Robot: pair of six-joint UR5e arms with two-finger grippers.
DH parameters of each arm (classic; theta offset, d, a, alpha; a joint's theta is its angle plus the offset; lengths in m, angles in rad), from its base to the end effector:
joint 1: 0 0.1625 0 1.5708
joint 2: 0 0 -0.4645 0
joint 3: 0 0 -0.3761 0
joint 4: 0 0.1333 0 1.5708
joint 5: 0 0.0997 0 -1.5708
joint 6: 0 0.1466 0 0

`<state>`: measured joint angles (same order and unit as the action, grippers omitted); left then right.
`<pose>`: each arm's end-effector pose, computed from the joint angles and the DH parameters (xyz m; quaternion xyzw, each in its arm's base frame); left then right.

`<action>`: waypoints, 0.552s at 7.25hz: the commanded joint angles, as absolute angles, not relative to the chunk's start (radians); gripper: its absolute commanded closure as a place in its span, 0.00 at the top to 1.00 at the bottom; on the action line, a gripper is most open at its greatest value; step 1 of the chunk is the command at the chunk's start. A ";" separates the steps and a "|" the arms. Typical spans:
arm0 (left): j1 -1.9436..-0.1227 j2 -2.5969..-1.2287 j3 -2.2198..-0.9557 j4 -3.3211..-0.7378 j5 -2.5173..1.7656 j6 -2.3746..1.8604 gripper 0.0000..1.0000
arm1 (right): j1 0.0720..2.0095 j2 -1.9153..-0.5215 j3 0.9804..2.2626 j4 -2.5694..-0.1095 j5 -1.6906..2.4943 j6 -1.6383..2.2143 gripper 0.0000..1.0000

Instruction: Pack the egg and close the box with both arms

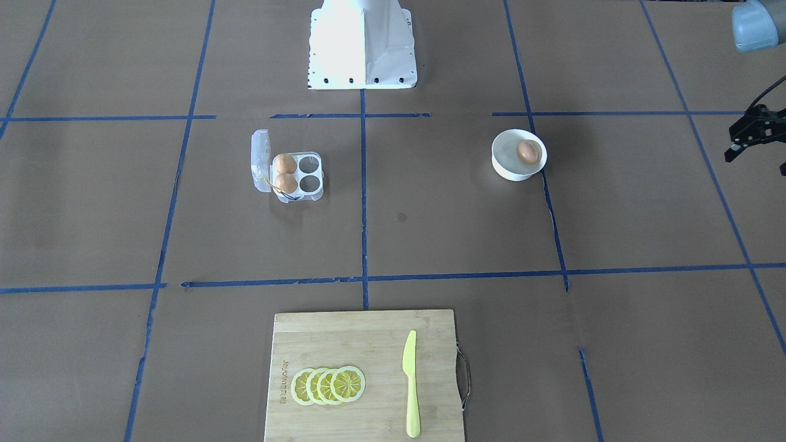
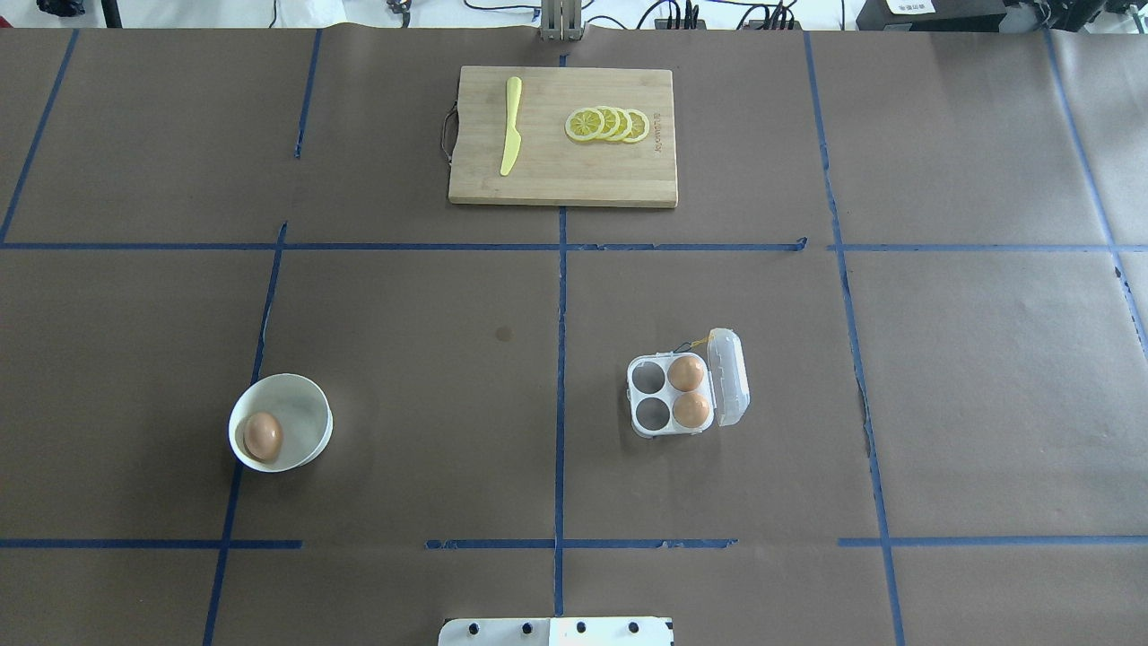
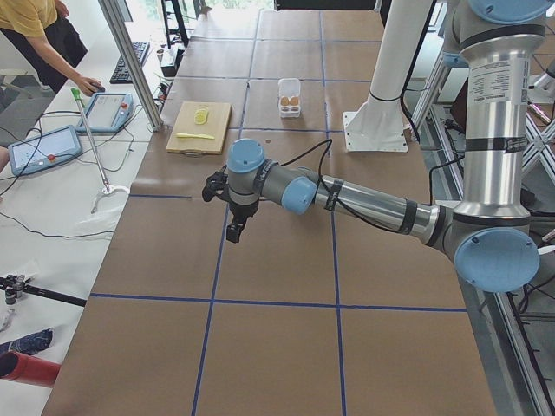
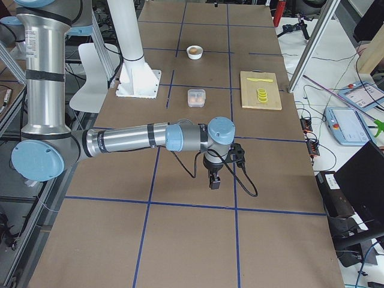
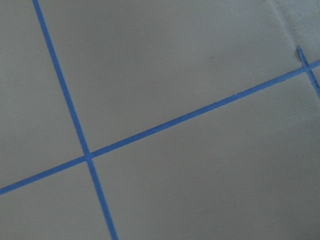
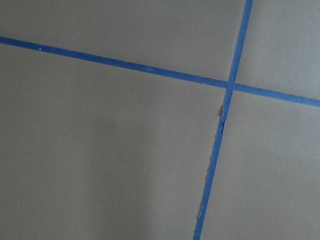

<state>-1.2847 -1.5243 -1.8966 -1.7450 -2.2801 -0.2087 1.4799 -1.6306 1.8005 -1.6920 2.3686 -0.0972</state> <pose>0.0987 -0.4695 0.5791 0.1215 0.3797 0.1134 0.9101 -0.0124 -0.4482 0.6600 0.0237 -0.3882 -0.0959 0.9163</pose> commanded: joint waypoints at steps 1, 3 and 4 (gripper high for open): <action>-1.142 -1.554 -1.957 -1.744 -2.221 -0.438 1.00 | 1.476 -1.631 1.807 -1.693 2.382 -0.097 1.00; -0.842 -1.644 -1.977 -1.738 -2.063 -0.877 1.00 | 1.473 -1.631 1.807 -1.692 2.399 -0.098 1.00; -0.742 -1.685 -1.965 -1.732 -2.007 -1.010 1.00 | 1.471 -1.631 1.806 -1.692 2.399 -0.098 1.00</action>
